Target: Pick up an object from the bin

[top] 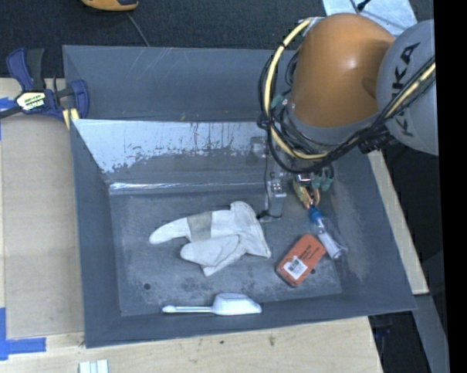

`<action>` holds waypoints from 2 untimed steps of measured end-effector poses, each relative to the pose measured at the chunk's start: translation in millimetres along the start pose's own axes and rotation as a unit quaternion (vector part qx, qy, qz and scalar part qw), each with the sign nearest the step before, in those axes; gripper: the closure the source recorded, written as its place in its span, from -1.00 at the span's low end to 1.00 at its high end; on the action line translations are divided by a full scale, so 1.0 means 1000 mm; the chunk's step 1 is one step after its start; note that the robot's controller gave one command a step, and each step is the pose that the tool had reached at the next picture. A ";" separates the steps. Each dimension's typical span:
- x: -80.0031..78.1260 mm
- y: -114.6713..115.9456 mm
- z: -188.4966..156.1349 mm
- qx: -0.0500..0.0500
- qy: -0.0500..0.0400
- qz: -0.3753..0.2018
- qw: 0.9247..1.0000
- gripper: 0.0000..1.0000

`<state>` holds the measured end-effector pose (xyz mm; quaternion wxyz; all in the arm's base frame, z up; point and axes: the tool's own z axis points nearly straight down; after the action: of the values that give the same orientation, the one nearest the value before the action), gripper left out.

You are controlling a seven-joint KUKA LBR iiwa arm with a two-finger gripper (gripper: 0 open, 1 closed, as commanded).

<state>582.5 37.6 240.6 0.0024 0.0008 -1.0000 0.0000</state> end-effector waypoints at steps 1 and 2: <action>-0.001 0.000 -0.005 0.000 -0.004 0.000 1.000 -1.00; -0.004 0.016 0.041 0.000 -0.008 0.013 1.000 -1.00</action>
Offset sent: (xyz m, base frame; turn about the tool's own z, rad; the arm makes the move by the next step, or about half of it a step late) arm 0.0015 0.0364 -0.1004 0.0495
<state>585.9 53.6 199.9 -0.0056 -0.0121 -0.9999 -0.0003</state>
